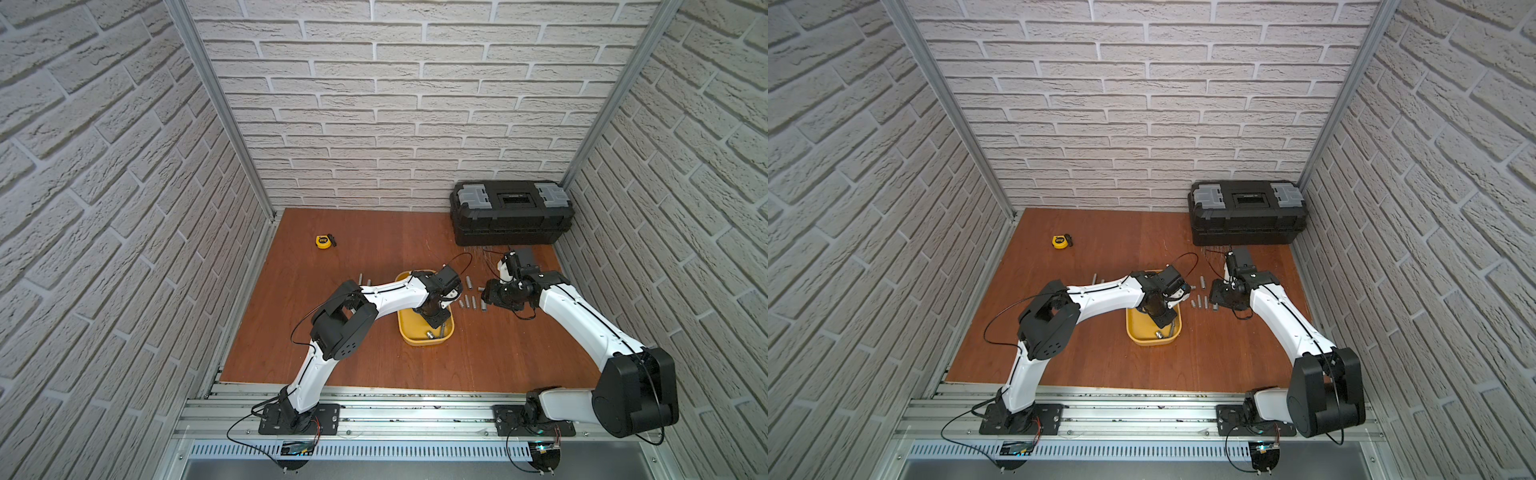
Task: Take out the socket from the storage box
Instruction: Pick up the socket head from the storage box.
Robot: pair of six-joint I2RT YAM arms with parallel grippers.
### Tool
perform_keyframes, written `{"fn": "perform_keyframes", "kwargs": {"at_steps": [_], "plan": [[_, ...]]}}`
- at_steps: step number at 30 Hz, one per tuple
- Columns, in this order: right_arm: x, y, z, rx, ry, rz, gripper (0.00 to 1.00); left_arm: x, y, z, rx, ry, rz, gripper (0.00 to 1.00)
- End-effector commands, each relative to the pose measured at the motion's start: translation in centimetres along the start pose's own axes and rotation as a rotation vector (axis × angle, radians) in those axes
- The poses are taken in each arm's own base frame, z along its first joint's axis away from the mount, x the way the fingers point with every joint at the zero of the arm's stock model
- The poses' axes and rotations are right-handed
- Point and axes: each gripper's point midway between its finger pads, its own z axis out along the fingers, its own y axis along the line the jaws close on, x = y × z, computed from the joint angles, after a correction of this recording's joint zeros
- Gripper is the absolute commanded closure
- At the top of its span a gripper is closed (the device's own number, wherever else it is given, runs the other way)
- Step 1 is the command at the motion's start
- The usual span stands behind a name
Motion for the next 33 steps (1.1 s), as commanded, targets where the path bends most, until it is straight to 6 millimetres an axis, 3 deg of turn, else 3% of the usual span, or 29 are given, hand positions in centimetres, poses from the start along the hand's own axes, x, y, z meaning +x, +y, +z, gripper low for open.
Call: {"fn": "perform_keyframes", "kwargs": {"at_steps": [1,7,10,16,22,26,30,33], "plan": [[-0.3,0.2,-0.4,-0.02,-0.029,0.006,0.46,0.4,0.1,0.9,-0.012,0.032,0.031,0.66],[-0.3,0.2,-0.3,-0.021,-0.024,0.005,0.46,0.0,0.2,1.2,-0.019,0.016,0.04,0.73],[-0.2,0.2,-0.3,-0.021,-0.026,0.003,0.46,-0.1,0.3,1.4,-0.019,0.021,0.04,0.81],[-0.2,0.1,-0.3,-0.02,-0.024,0.002,0.46,-0.3,0.4,0.3,-0.033,-0.016,0.025,0.9],[-0.2,0.2,-0.2,-0.028,-0.022,0.007,0.46,-1.5,0.6,-2.9,-0.05,-0.115,-0.009,0.93],[-0.3,0.2,-0.2,-0.027,-0.027,0.007,0.46,-2.2,1.7,-6.2,-0.08,-0.193,-0.051,0.93],[-0.4,0.4,-0.3,-0.035,-0.032,0.007,0.47,-2.1,4.0,-9.4,-0.099,-0.273,-0.136,0.93],[-0.5,0.5,-0.3,-0.042,-0.033,0.008,0.47,-1.0,7.1,-11.7,-0.141,-0.306,-0.224,0.93]]}}
